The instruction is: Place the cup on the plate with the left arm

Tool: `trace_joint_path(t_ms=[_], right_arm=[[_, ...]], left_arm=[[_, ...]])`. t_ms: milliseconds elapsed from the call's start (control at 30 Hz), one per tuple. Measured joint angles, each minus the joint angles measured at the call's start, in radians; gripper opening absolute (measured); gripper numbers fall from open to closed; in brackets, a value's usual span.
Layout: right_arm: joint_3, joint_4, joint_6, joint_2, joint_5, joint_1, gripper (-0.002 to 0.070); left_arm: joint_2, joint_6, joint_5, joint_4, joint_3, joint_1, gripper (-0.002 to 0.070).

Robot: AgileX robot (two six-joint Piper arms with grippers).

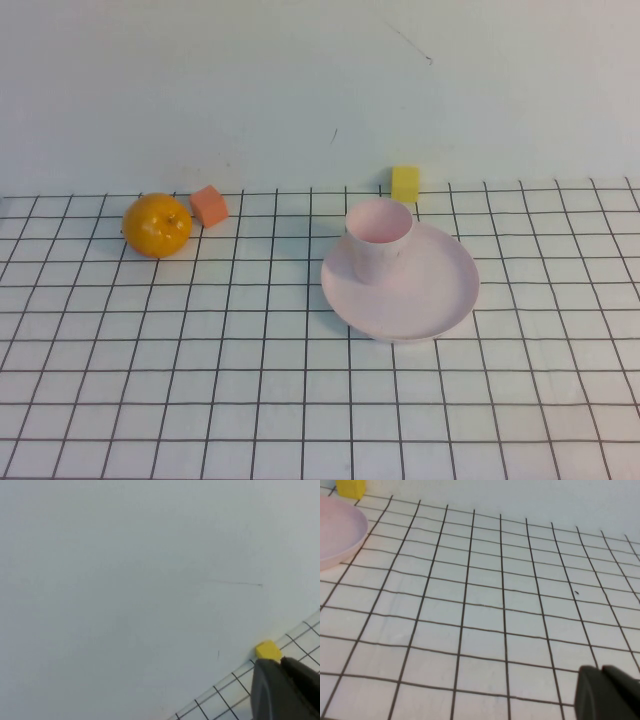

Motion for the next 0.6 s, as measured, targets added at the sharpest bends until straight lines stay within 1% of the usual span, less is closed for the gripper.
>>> trace_joint_path(t_ms=[133,233,433,600], right_arm=[[0.0,0.0,0.0,0.0,0.0,0.0,-0.0002],[0.0,0.0,0.0,0.0,0.0,0.0,-0.0002],[0.0,0.0,0.0,0.0,0.0,0.0,-0.0002],[0.0,0.0,0.0,0.0,0.0,0.0,-0.0002]], left_arm=[[-0.151,-0.008,0.016,0.02,0.016,0.0,0.0],[-0.278,-0.012,0.01,0.02,0.088,0.0,-0.0001],[-0.536,-0.07,-0.059,0.018,0.363,0.0,-0.0001],[-0.685,-0.1,-0.083,-0.031,0.599,0.0,-0.0001]])
